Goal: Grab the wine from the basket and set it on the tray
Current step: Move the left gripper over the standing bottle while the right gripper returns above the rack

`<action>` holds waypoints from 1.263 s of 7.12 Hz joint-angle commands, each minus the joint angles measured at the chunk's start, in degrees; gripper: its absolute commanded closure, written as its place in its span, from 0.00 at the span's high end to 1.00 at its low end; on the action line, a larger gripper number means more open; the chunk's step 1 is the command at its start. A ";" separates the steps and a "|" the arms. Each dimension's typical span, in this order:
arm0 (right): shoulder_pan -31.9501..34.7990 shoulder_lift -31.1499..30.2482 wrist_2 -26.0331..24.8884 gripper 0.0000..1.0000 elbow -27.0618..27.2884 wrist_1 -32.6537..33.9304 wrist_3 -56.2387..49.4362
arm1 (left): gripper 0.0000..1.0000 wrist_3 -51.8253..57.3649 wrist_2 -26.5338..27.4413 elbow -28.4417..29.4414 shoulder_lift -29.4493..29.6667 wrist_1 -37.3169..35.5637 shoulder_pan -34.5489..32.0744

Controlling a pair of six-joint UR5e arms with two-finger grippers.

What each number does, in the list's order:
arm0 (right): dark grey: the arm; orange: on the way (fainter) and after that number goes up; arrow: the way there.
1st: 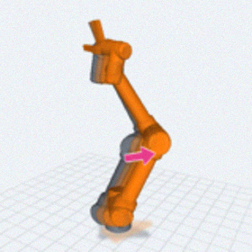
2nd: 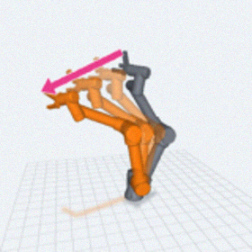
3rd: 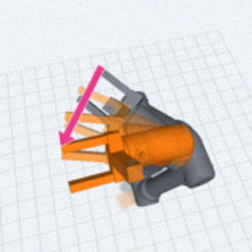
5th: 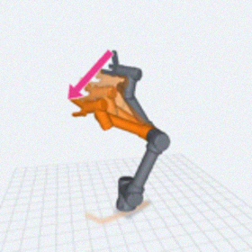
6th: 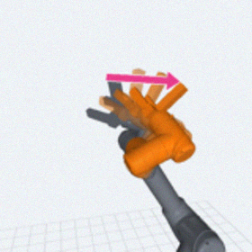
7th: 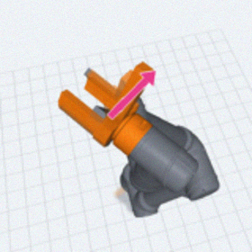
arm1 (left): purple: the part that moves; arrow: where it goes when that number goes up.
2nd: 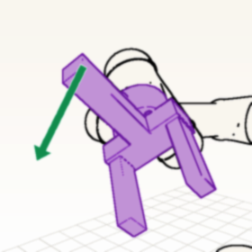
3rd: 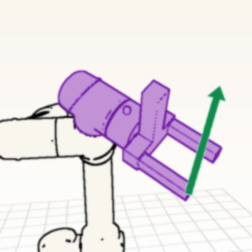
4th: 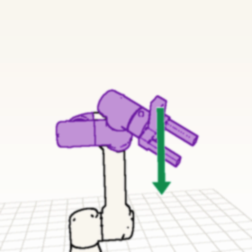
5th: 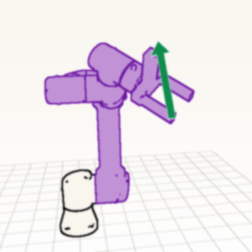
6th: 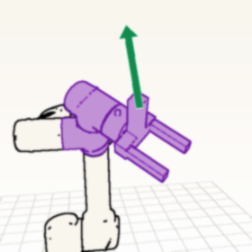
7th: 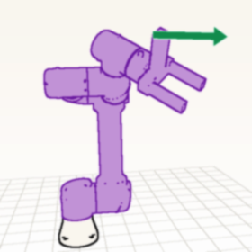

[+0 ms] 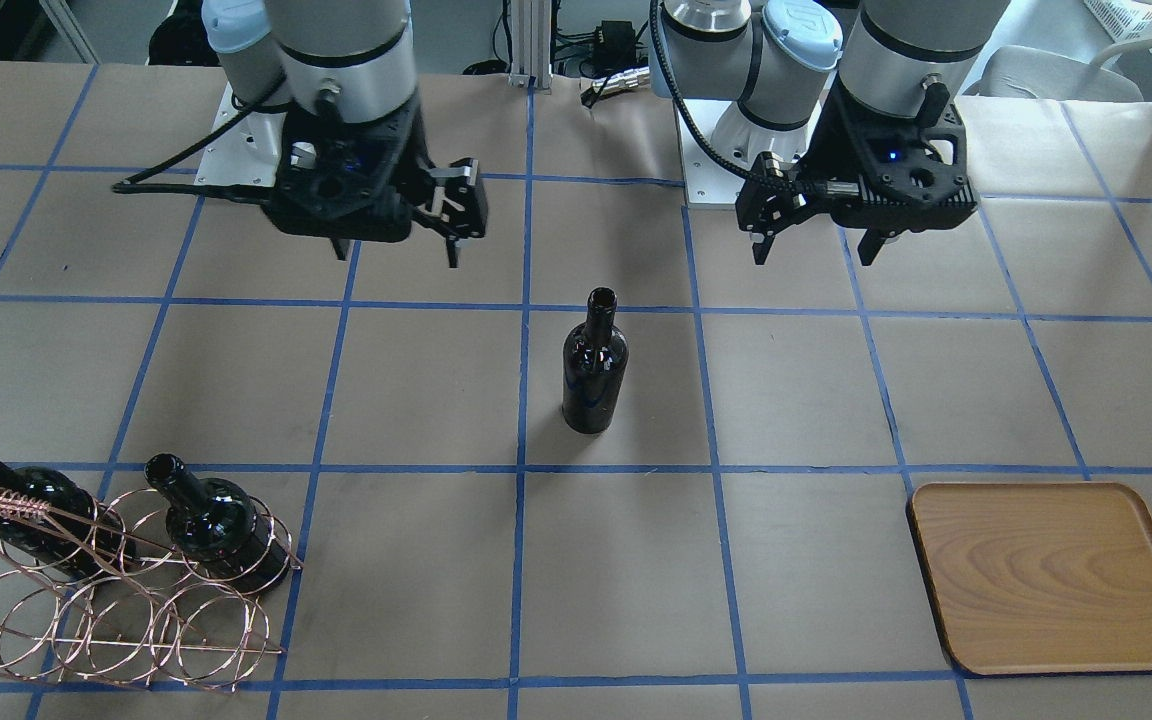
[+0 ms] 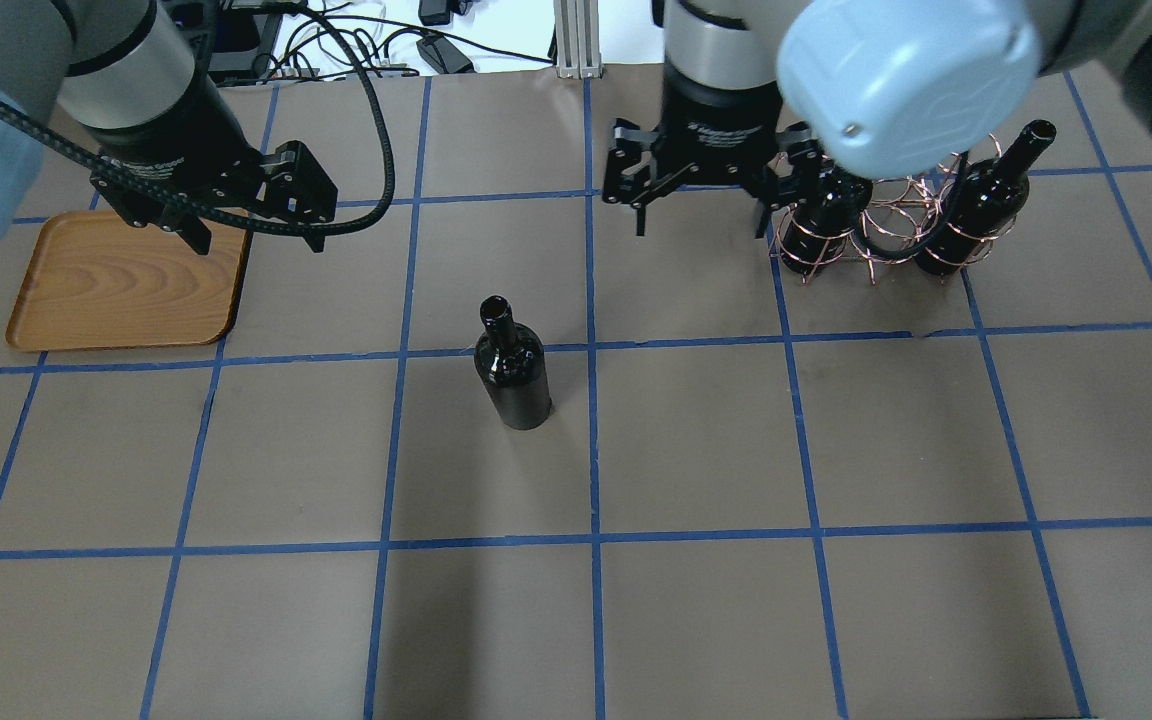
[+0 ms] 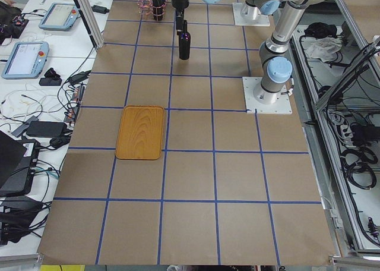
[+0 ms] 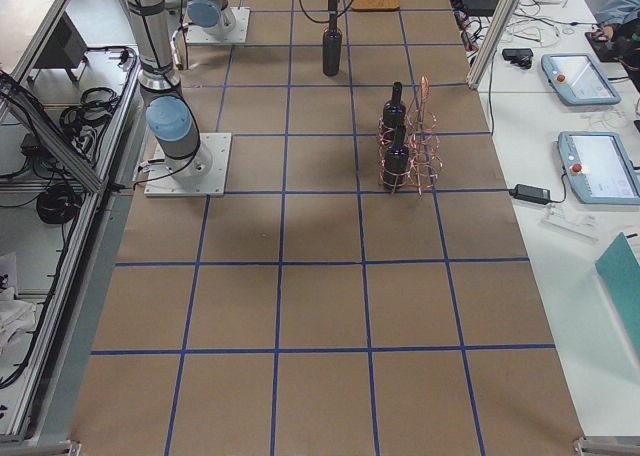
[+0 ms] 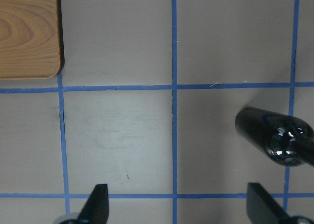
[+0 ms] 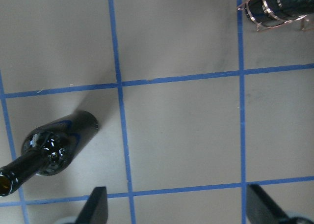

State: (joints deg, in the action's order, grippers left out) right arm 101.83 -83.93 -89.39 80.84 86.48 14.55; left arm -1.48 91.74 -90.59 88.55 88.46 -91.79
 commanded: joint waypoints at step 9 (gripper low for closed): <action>-11.30 -6.50 -0.08 1.00 6.78 1.41 -15.25 | 0.61 -14.17 -6.05 -6.79 8.65 -11.99 -15.08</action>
State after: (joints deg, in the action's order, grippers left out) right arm 90.53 -90.31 -89.22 86.32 87.70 -0.63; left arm -16.09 85.56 -97.02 96.85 76.70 -106.79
